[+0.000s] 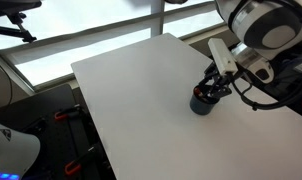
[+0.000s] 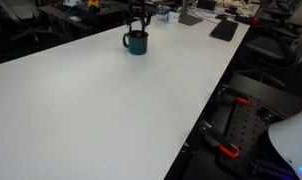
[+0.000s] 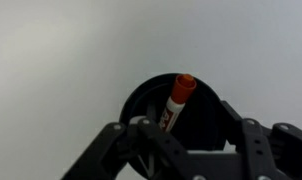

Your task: Remove the marker from the cup and put it on the table

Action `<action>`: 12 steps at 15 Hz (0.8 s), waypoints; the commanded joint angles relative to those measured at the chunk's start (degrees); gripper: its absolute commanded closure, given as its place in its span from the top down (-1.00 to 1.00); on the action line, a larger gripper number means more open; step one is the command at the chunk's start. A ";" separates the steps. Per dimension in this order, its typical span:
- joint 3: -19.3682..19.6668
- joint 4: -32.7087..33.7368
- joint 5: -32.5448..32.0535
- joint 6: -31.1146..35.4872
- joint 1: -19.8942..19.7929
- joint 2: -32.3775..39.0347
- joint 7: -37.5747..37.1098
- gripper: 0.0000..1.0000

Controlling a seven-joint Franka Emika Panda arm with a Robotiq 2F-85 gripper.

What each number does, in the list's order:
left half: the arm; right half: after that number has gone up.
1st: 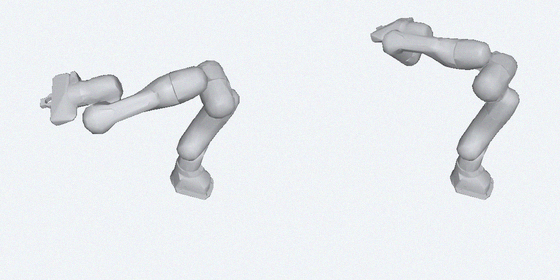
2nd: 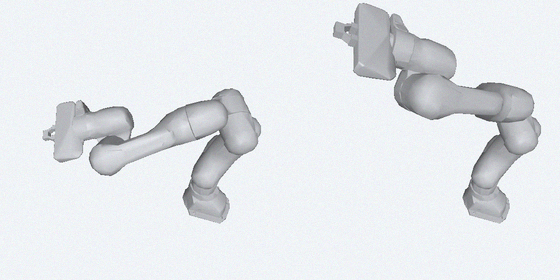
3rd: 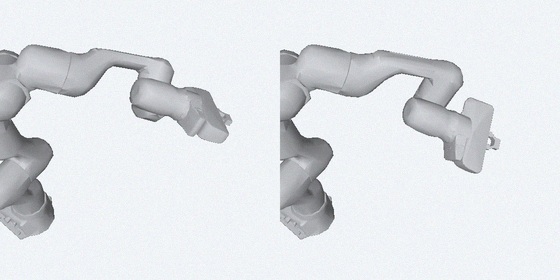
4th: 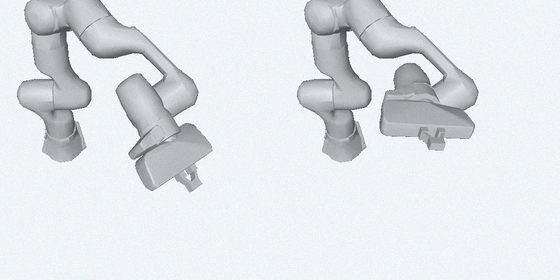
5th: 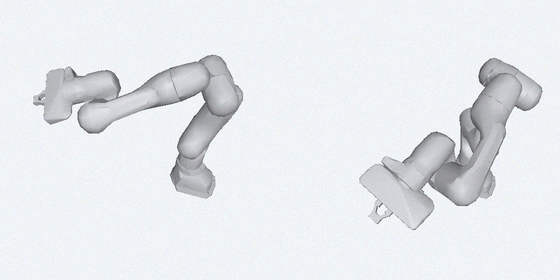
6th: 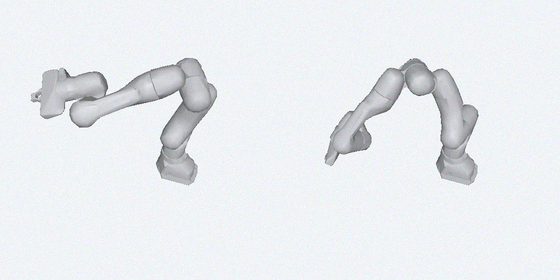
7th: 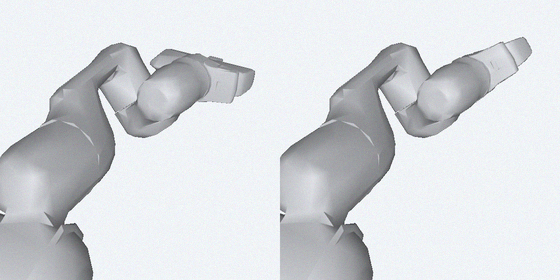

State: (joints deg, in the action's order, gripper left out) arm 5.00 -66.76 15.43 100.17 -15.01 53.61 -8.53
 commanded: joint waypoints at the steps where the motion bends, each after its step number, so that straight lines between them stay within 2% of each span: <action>1: -0.41 -0.06 1.67 0.40 -1.29 -0.02 -1.48 -0.04; 3: -0.42 0.00 1.63 0.50 -1.42 0.33 -1.33 -0.03; 4: -0.42 0.03 1.42 0.63 -1.29 0.61 -1.27 -0.12; 6: -0.45 0.31 1.05 0.50 -0.91 1.36 -1.19 0.09; 7: -0.52 0.38 1.03 0.45 -0.76 1.66 -1.20 0.07; 8: -0.55 0.58 0.83 0.31 -0.48 2.08 -1.17 0.19; 9: -0.54 0.66 0.68 0.28 -0.21 2.40 -1.25 0.13; 10: -0.59 0.79 0.59 0.11 -0.03 2.75 -1.16 -0.20; 11: -0.63 0.88 0.56 0.00 0.11 3.00 -1.09 -0.37; 12: -0.63 0.94 0.54 -0.03 0.25 3.14 -1.08 -0.40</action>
State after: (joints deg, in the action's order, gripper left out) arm 4.82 -66.63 16.11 100.24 -15.25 56.01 -8.53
